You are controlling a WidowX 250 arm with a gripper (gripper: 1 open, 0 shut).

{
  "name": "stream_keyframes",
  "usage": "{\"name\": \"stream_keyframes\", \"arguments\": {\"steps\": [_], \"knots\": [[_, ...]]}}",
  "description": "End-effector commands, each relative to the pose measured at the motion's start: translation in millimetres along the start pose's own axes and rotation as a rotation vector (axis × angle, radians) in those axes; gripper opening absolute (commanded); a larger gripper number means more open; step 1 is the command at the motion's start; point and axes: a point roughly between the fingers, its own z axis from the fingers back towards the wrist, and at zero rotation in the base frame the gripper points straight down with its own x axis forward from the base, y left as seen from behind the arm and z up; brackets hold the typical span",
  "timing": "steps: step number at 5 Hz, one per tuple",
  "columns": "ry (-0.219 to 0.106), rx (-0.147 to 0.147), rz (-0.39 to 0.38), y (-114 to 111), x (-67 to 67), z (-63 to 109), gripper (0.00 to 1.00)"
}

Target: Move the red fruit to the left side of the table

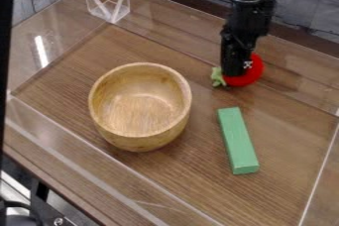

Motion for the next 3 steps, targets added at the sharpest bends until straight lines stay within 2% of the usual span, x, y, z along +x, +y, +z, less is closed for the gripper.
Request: {"name": "stream_keyframes", "arguments": {"steps": [1,2,3], "knots": [[-0.036,0.036,0.011,0.4,1.1,13.2,0.00],[-0.038,0.037,0.025,-8.3,6.6,7.4,0.00],[-0.041,0.097,-0.012,-1.5,2.0,32.9,0.00]]}}
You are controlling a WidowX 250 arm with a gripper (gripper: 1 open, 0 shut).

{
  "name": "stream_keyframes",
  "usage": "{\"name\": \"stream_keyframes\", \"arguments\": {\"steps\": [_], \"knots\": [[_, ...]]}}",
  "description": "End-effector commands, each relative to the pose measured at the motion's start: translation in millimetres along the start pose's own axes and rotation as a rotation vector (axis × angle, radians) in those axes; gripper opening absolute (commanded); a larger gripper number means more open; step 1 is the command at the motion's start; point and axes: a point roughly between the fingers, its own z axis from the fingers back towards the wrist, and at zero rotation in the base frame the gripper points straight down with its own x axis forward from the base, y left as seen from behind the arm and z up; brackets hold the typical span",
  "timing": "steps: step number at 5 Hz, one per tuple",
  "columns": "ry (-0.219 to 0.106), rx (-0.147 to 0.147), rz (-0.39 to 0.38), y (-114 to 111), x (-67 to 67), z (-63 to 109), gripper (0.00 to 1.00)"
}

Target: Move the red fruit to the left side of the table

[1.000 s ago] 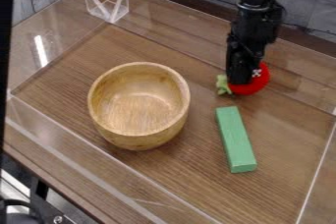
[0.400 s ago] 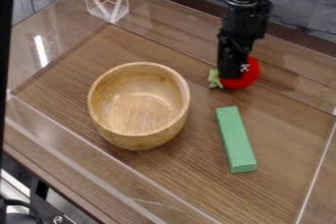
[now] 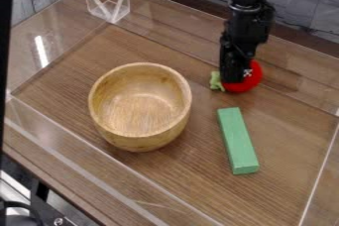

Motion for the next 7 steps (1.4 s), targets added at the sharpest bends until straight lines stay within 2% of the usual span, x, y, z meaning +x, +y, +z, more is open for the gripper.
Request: {"name": "stream_keyframes", "arguments": {"steps": [1,2,3,4,5,6,7], "knots": [[-0.068,0.137,-0.043,10.4,0.9,59.6,0.00],[-0.069,0.183,0.099,17.6,-25.9,86.0,0.00],[-0.068,0.193,0.265,32.4,-61.9,97.7,0.00],[-0.062,0.190,0.397,49.4,-97.7,101.2,0.00],[-0.055,0.185,0.429,54.1,-121.0,97.5,0.00],[-0.048,0.182,0.436,54.1,-135.4,90.5,0.00],[-0.042,0.179,0.449,73.1,-156.3,82.2,0.00]]}}
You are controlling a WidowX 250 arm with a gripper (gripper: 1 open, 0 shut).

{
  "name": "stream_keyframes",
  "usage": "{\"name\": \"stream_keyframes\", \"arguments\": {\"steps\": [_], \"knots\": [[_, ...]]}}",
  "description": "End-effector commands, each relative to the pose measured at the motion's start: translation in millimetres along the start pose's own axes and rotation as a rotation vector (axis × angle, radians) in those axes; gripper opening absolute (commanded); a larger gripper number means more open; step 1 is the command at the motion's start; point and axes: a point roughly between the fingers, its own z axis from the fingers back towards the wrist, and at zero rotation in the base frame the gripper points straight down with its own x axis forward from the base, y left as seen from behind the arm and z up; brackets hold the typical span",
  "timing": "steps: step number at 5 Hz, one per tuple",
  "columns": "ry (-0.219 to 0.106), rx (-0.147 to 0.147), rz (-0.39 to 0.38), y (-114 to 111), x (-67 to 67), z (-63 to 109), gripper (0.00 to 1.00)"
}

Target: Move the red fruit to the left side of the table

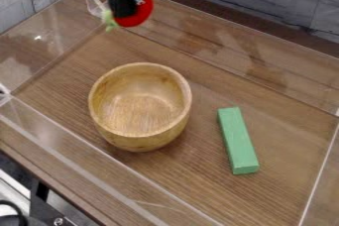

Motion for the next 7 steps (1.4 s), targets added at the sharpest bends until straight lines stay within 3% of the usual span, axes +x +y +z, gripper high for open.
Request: {"name": "stream_keyframes", "arguments": {"steps": [1,3,5,7], "knots": [[-0.039,0.050,-0.004,28.7,-5.7,6.5,0.00],[-0.043,0.026,0.027,43.2,-18.2,-15.7,0.00],[-0.058,0.008,0.011,44.9,-5.3,-46.1,0.00],[-0.079,-0.027,0.089,27.4,26.3,-60.5,0.00]]}}
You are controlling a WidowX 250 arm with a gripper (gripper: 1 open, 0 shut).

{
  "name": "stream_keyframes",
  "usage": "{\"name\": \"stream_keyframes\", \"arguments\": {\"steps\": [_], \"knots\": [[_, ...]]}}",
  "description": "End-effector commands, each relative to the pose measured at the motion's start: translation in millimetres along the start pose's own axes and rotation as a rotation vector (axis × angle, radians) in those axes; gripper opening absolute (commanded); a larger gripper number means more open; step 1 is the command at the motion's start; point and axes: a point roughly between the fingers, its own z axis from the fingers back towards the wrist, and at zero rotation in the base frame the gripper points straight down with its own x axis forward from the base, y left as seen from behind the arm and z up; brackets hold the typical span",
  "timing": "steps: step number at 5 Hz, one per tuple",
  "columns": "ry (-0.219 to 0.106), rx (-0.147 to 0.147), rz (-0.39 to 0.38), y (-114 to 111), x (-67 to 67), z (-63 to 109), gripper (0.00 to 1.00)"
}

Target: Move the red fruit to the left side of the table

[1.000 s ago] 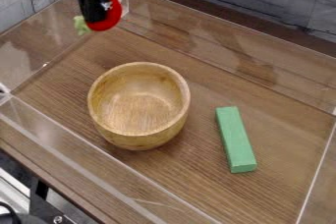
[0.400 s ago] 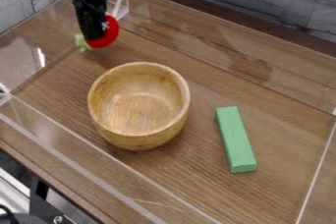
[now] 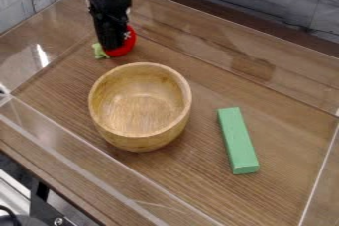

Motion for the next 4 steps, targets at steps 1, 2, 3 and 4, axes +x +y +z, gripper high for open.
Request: {"name": "stream_keyframes", "arguments": {"steps": [1,2,3,4], "knots": [[-0.034,0.020,-0.043,15.7,2.1,4.9,0.00],[-0.034,0.010,-0.065,30.0,-6.1,-3.0,0.00],[-0.031,-0.004,-0.069,28.3,-2.9,1.3,0.00],[-0.025,-0.021,-0.065,23.4,0.2,6.2,0.00]]}}
